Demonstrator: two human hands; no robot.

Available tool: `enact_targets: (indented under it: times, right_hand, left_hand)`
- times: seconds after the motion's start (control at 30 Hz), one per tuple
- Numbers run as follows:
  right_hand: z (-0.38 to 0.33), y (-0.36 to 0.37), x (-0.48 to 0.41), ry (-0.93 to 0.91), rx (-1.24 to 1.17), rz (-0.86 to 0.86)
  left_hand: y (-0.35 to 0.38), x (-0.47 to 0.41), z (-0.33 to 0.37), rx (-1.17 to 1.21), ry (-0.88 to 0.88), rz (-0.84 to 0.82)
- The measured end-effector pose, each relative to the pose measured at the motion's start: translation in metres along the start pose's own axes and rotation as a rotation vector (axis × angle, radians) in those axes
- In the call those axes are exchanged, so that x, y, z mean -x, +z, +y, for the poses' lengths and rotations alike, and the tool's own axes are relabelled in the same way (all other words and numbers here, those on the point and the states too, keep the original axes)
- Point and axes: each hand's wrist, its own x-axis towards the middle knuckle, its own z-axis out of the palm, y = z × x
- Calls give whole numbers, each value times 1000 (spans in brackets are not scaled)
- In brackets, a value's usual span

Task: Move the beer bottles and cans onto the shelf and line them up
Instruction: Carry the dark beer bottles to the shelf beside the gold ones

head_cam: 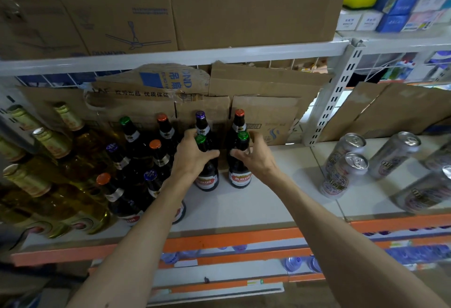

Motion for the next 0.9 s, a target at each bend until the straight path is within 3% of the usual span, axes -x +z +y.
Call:
enact_targets:
  times: [0.1,0.17,0.37,0.6,0.77,0.9]
  right_hand:
    - [-3,-16,19,2,46,133]
    - [-3,-32,35,14,106,201]
    - [-4,-118,99,29,294,414]
    - [63,-260,231,358,343,819]
    - [112,-329,299,471,318,962]
    - [148,-386,312,450,297,998]
  left_hand:
    - [-5,10,33,-15,140,125]
    - [1,21,61,-75,265,125]
    - [66,66,140,-257,566,-189]
    - [171,164,228,-327,738,-532]
    - [251,222,281,-335,857,-632]
    - [313,246,319,-312,879,-672]
